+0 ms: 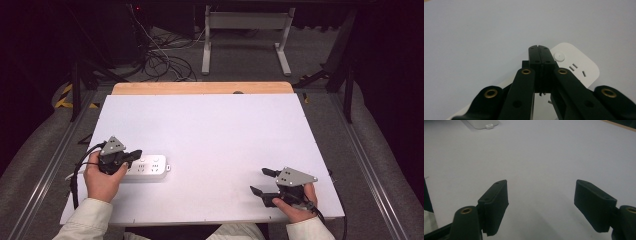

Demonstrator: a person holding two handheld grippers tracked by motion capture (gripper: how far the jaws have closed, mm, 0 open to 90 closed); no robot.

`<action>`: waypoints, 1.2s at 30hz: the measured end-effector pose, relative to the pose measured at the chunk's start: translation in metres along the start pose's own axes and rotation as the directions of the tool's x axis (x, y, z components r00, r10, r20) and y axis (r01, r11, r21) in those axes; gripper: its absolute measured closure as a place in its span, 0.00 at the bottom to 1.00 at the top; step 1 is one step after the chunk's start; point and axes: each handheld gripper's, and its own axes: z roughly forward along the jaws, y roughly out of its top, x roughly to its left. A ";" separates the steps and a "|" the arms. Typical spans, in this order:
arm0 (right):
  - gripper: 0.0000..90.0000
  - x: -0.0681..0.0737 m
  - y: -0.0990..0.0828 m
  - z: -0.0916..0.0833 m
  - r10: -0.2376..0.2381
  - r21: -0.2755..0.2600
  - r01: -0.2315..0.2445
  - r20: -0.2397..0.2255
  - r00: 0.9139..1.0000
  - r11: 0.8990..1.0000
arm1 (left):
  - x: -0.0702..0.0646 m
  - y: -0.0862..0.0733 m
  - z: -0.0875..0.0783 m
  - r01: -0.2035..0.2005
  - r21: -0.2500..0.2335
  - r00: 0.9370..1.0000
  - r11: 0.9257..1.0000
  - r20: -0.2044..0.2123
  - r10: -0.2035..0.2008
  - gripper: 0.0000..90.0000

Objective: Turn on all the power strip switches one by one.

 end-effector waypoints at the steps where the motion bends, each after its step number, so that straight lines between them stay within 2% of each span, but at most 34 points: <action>1: 0.31 0.000 0.000 0.000 0.000 0.000 0.000 0.000 1.000 1.000 | 0.000 0.000 0.001 -0.001 0.004 1.000 1.000 0.001 0.001 1.00; 8: 0.31 0.000 0.000 0.000 0.000 0.000 0.000 0.000 1.000 1.000 | 0.000 -0.002 0.009 -0.013 0.039 1.000 0.999 -0.013 0.014 1.00; 21: 0.30 0.000 0.000 0.000 -0.002 -0.002 0.002 -0.001 1.000 1.000 | -0.002 -0.005 0.016 -0.029 0.064 0.999 0.998 -0.026 0.031 1.00; 36: 0.30 0.000 0.000 -0.001 -0.005 -0.001 0.005 -0.002 1.000 1.000 | -0.003 -0.006 0.017 -0.030 0.058 0.999 0.998 -0.026 0.031 1.00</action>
